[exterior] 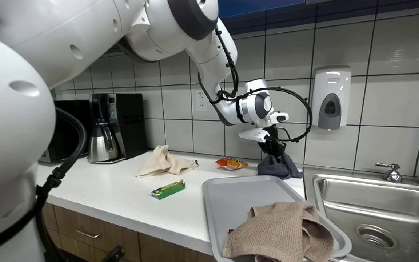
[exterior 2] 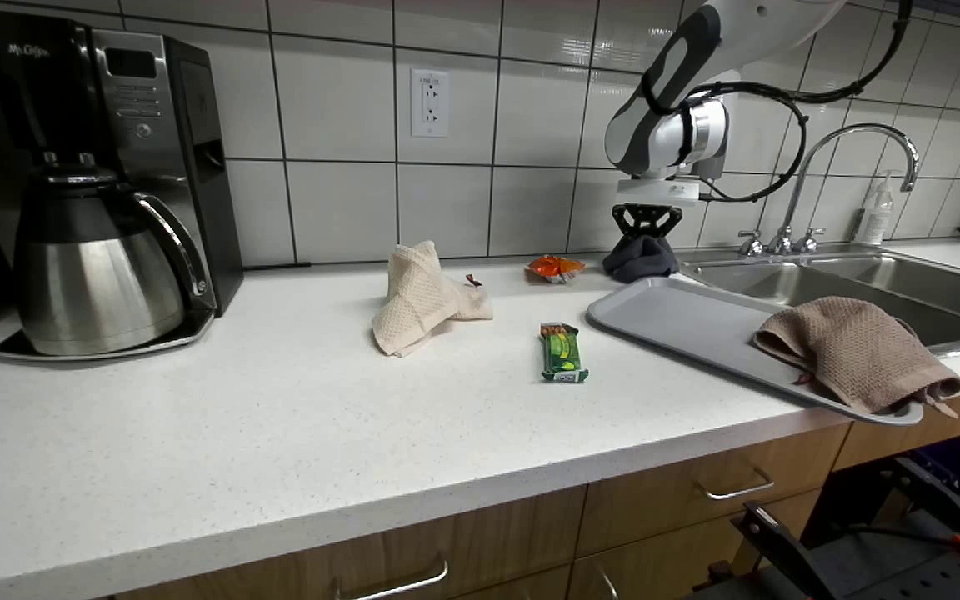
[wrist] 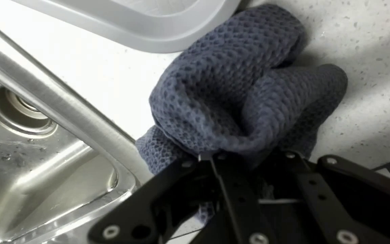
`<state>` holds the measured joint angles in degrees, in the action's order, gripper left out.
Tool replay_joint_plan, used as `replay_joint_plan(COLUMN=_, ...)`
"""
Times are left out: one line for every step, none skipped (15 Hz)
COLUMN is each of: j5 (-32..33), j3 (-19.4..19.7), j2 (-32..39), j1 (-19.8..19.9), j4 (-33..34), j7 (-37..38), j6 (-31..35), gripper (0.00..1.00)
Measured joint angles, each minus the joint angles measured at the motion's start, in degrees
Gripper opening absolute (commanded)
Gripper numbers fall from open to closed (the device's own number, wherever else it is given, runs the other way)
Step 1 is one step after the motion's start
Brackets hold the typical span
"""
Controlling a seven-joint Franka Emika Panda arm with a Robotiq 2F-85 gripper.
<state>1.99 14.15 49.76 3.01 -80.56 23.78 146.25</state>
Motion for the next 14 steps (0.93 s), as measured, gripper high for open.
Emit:
replay_joint_plan(j5=0.0, j3=0.0, j2=0.0, j1=0.0, j4=0.0, j7=0.0, j6=-0.2, gripper=0.65)
replay_joint_plan(j5=0.0, j3=0.0, j2=0.0, j1=0.1, j4=0.0, j7=0.0, j6=-0.2, gripper=0.73)
replay_joint_plan(j5=0.0, j3=0.0, j2=0.0, j1=0.1, j4=0.1, j7=0.0, j6=-0.2, gripper=0.79)
replay_joint_plan(j5=0.0, j3=0.0, j2=0.0, j1=0.1, j4=0.1, j7=0.0, j6=-0.2, gripper=0.86)
replay_joint_plan(j5=0.0, j3=0.0, j2=0.0, j1=0.1, j4=0.1, j7=0.0, j6=-0.2, gripper=0.95)
replay_joint_plan(j5=0.0, j3=0.1, j2=-0.1, j1=0.1, j4=0.1, j7=0.0, j6=-0.2, gripper=1.00)
replay_joint_plan(j5=0.0, j3=0.1, j2=-0.2, j1=0.1, j4=0.1, j7=0.0, j6=-0.2, gripper=1.00)
replay_joint_plan(j5=0.0, j3=0.1, j2=-0.2, j1=0.1, j4=0.1, j7=0.0, j6=-0.2, gripper=1.00)
replay_joint_plan(j5=0.0, j3=0.1, j2=-0.4, j1=0.1, j4=0.1, j7=0.0, j6=-0.2, gripper=1.00)
replay_joint_plan(j5=0.0, j3=0.1, j2=-0.6, j1=0.1, j4=0.1, j7=0.0, j6=-0.2, gripper=1.00)
replay_joint_plan(j5=0.0, j3=0.1, j2=-0.9, j1=0.1, j4=0.0, j7=0.0, j6=-0.2, gripper=1.00)
replay_joint_plan(j5=0.0, j3=0.2, j2=-1.3, j1=0.1, j4=-0.2, j7=0.0, j6=-0.2, gripper=1.00)
replay_joint_plan(j5=0.0, j3=0.3, j2=-1.8, j1=0.1, j4=-0.4, j7=0.0, j6=-0.2, gripper=1.00)
replay_joint_plan(j5=0.0, j3=0.4, j2=-2.3, j1=0.0, j4=-0.7, j7=0.0, j6=-0.2, gripper=1.00)
